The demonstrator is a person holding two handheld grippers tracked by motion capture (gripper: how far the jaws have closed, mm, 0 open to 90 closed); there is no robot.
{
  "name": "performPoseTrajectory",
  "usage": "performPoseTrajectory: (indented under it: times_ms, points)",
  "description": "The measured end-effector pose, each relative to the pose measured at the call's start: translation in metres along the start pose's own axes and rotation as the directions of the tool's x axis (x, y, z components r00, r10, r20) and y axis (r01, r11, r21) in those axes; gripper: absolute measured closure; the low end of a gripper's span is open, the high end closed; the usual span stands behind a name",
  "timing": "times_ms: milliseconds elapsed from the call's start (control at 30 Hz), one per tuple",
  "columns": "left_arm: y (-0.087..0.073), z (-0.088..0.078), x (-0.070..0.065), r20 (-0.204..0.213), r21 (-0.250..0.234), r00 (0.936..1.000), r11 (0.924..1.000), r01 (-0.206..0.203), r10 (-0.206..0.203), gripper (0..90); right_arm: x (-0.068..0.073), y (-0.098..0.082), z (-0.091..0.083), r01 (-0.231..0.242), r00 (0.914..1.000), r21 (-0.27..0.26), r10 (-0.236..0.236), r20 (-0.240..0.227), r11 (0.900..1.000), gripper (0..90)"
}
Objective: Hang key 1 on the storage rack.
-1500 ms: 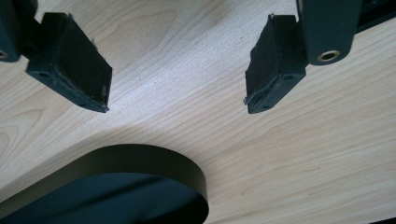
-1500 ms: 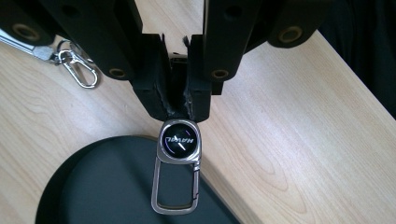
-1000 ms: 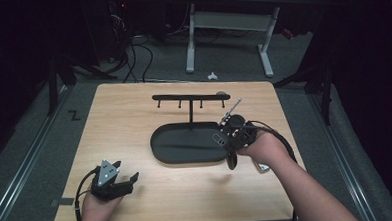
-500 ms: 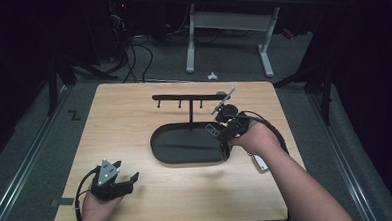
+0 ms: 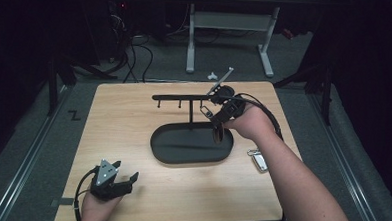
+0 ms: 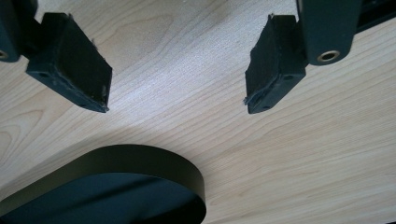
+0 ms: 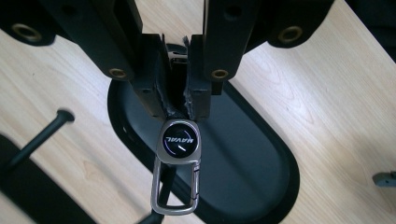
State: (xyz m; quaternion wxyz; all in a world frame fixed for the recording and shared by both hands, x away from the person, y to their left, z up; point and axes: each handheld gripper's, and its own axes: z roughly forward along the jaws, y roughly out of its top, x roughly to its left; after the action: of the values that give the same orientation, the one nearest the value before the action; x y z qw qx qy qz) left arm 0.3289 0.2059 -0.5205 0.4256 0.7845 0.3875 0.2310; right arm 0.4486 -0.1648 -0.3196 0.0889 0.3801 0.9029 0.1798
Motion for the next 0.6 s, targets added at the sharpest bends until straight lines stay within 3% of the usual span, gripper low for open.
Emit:
performPoseTrajectory:
  times_ms: [333,600]
  points:
    - [0.0,-0.001,0.001,0.001,0.0,1.0,1.0,0.001,-0.001,23.5,-0.002,0.013,0.003,-0.021,0.9997,0.005,0.021,0.009,1.0,80.7]
    - [-0.001,-0.001,0.0,0.002,-0.001,1.0,1.0,0.003,-0.003,23.5,-0.003,0.017,0.008,-0.011,0.9998,0.014,0.011,0.016,1.0,80.7]
